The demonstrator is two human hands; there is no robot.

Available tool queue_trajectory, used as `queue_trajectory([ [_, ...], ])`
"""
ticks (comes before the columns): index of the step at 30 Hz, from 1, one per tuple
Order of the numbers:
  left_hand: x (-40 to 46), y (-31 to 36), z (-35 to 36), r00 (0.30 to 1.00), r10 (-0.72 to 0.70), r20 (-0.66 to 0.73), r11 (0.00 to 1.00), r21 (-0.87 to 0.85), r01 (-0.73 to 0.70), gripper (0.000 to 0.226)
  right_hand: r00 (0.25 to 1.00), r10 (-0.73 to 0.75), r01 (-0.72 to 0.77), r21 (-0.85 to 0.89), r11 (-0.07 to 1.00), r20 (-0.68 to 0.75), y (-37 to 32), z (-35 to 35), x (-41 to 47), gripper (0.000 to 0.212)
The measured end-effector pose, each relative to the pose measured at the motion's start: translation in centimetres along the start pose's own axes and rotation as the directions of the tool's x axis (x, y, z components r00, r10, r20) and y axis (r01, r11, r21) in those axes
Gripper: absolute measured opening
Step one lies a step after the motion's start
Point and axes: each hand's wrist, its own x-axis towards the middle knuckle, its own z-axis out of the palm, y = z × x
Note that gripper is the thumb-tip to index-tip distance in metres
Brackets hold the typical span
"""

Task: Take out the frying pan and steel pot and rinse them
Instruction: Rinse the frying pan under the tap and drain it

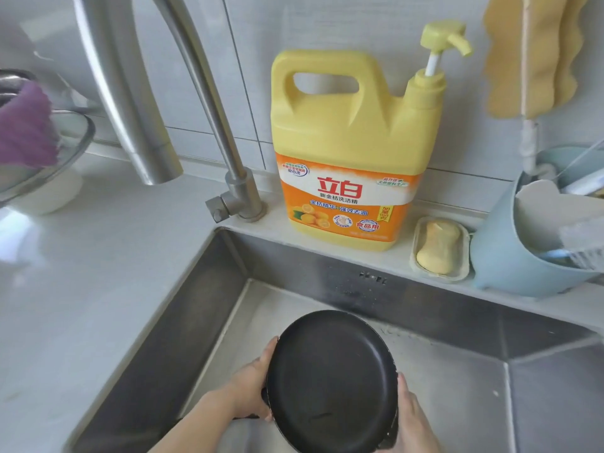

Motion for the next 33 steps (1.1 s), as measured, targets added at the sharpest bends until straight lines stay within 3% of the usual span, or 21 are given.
queue_trajectory([
  [8,0.5,-1.4,-0.8,1.000,-0.028,-0.009,1.000,-0.013,0.028,0.139,0.998,-0.060,0.058,-0.105,0.993,-0.019,-2.1,0.0,-0.1,0.149],
  [12,-0.8,1.8,-2.3,0.992,-0.118,0.044,0.970,0.218,0.106,0.129,0.998,-0.053,0.047,-0.124,0.991,-0.045,-2.5,-0.1,-0.3,0.153],
  [14,-2.2,3.9,-4.2,0.992,-0.091,-0.091,0.956,0.270,0.112,0.108,0.998,-0.035,0.028,-0.132,0.991,-0.054,-2.7,-0.1,-0.3,0.154],
  [15,-3.1,5.0,-5.3,0.963,-0.014,-0.270,0.973,0.219,0.076,0.092,0.998,-0.037,0.030,-0.131,0.991,-0.053,-2.9,-0.2,-0.5,0.154],
  [16,-4.2,6.1,-6.4,0.866,0.082,-0.494,0.987,0.164,0.000,0.072,0.999,-0.031,0.025,-0.134,0.991,-0.044,-2.9,-0.2,-0.5,0.154],
  [17,-5.0,6.7,-7.6,0.699,0.163,-0.696,0.986,0.146,-0.085,0.055,0.999,-0.028,0.023,-0.138,0.990,-0.033,-2.9,-0.3,-0.5,0.154],
  [19,-6.4,8.1,-10.6,0.352,0.244,-0.904,0.963,0.183,-0.196,0.043,1.000,-0.024,0.022,-0.134,0.991,-0.016,-3.1,-0.5,-0.7,0.149],
  [20,-6.7,8.6,-12.1,0.261,0.262,-0.929,0.952,0.205,-0.228,0.046,1.000,-0.018,0.015,-0.146,0.989,-0.018,-3.2,-0.6,-0.7,0.148],
  [21,-6.7,8.9,-13.7,0.233,0.294,-0.927,0.944,0.242,-0.226,0.050,1.000,-0.015,0.011,-0.158,0.987,-0.023,-3.2,-0.6,-0.8,0.151],
  [25,-5.6,9.0,-17.6,0.368,0.403,-0.838,0.913,0.398,-0.094,0.047,1.000,-0.023,0.020,-0.183,0.983,-0.011,-3.2,-0.6,-1.1,0.154],
  [30,-5.7,8.1,-20.3,0.353,0.550,-0.757,0.834,0.522,-0.179,0.023,0.999,-0.042,0.039,-0.170,0.985,-0.009,-3.2,-1.0,-1.4,0.150],
  [33,-5.9,8.1,-20.7,0.376,0.542,-0.751,0.840,0.498,-0.216,0.018,0.999,-0.049,0.047,-0.163,0.986,-0.010,-3.3,-1.1,-1.4,0.150],
])
